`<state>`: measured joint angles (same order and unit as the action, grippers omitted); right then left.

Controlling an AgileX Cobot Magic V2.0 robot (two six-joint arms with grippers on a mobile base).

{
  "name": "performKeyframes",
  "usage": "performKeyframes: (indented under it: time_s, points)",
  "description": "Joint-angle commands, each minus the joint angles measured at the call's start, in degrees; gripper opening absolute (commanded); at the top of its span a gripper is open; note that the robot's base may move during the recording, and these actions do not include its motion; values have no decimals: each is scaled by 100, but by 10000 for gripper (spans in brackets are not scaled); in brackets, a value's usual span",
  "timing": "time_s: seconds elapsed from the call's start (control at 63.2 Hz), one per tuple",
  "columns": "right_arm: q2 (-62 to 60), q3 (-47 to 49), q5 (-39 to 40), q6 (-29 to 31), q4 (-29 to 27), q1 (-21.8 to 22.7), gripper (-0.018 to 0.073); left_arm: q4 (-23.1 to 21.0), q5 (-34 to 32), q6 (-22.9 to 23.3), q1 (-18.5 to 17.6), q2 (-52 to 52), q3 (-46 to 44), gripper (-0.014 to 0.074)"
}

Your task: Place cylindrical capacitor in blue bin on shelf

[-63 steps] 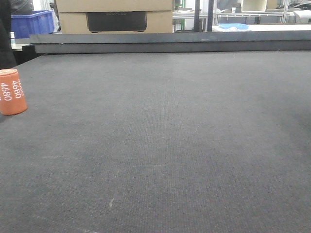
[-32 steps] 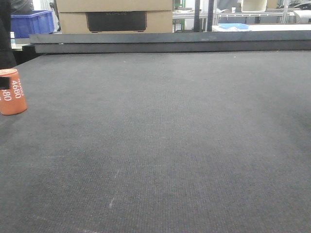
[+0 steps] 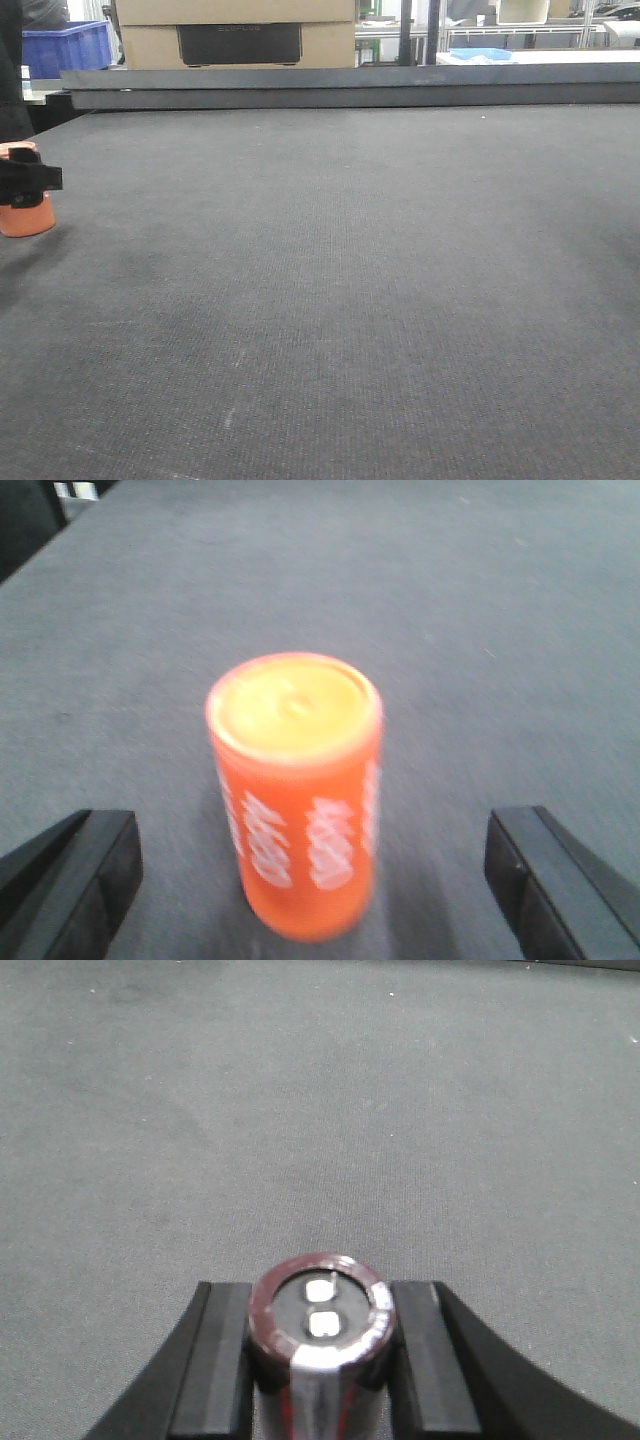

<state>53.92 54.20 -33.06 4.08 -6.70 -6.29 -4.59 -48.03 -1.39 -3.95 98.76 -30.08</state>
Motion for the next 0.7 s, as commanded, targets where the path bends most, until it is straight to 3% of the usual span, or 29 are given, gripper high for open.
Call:
performKeyframes:
  time_s: [0.0,0.316,0.474,0.538,0.617,0.68]
  points:
    - [-34,63,179,34,63,-9,-160,-159,-140,47,-35,151,-193,610]
    - [-34,63,179,34,63,-9,-160,-215,-89,58,-35,663,-829,610]
    - [-34,63,179,34,63,-9,-160,-284,88,58,-35,792,-1064,568]
    - [-34,63,179,34,63,-9,-160,-284,192,139,-35,815,-1087,514]
    - [-34,63,179,34,63,-9,-160,-284,320,209,-35,815,-1087,374]
    - [-34,63,179,34,63,-9,-160,-284,338,209,-35,815,-1087,214]
